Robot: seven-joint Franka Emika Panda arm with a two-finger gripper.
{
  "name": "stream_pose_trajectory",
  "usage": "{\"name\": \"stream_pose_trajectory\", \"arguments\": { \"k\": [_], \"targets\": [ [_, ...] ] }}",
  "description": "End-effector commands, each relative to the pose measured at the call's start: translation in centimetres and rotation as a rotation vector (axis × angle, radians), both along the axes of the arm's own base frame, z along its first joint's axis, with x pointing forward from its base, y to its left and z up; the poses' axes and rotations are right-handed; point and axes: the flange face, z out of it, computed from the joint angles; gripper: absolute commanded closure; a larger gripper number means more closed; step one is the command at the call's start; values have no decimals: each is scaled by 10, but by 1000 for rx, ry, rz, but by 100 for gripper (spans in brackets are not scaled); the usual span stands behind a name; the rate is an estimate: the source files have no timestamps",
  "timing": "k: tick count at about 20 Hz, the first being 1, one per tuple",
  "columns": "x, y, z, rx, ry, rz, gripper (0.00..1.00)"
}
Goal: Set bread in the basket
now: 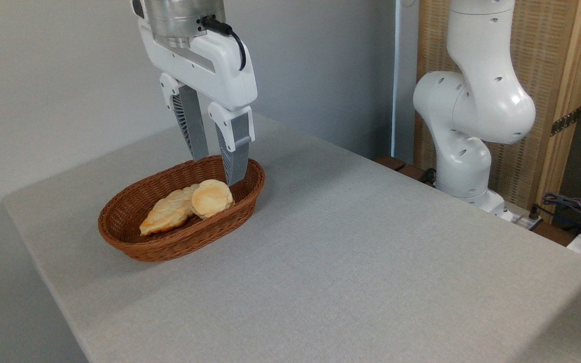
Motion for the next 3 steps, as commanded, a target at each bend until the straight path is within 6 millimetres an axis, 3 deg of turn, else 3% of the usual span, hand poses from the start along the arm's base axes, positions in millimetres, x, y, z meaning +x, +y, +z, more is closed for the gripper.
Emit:
{"name": "stream_pose_trajectory", "arguments": {
  "k": [1,3],
  "targets": [
    [-2,3,2,6,-14,-9,0],
    [-2,4,2,6,-16,-4,0]
  ]
}}
